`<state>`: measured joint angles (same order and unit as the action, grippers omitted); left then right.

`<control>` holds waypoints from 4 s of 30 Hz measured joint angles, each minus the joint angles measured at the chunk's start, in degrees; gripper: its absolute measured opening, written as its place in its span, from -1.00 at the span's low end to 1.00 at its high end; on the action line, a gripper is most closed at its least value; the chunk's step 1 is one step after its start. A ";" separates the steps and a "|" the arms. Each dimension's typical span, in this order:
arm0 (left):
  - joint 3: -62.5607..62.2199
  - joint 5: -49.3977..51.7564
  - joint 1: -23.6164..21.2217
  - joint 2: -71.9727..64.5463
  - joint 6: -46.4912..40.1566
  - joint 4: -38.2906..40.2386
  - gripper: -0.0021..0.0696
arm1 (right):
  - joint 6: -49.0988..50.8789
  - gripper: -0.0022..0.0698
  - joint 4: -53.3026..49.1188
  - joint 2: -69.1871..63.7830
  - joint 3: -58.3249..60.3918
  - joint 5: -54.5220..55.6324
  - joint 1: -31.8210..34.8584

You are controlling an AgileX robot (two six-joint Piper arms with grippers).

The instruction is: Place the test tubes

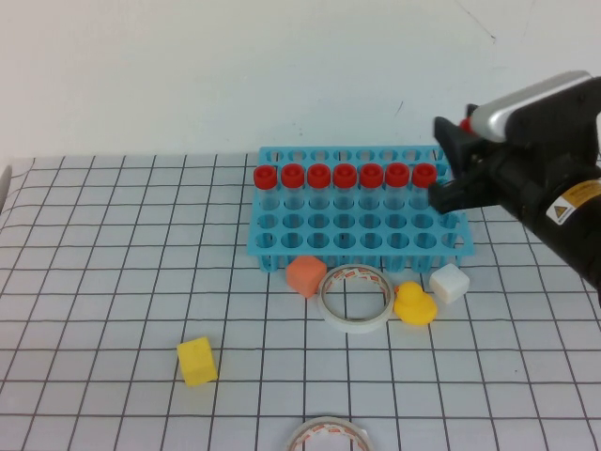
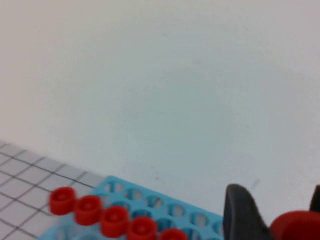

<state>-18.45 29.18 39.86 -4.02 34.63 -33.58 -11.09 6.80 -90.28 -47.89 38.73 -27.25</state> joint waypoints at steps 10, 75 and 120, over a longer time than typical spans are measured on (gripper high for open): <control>0.00 0.23 0.00 0.00 0.00 0.00 -0.94 | 5.87 -0.21 -2.33 -10.04 -2.91 4.88 6.27; 0.00 0.22 0.00 0.00 -0.25 0.00 -0.95 | 5.84 0.08 4.26 -30.54 -19.63 5.81 6.92; 0.00 0.22 0.00 0.00 -0.14 0.00 -0.95 | 6.24 -0.94 -13.94 68.74 28.55 -46.02 6.92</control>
<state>-18.45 29.40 39.86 -4.02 34.49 -33.58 -4.85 -7.14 -21.54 -19.34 -7.29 -20.34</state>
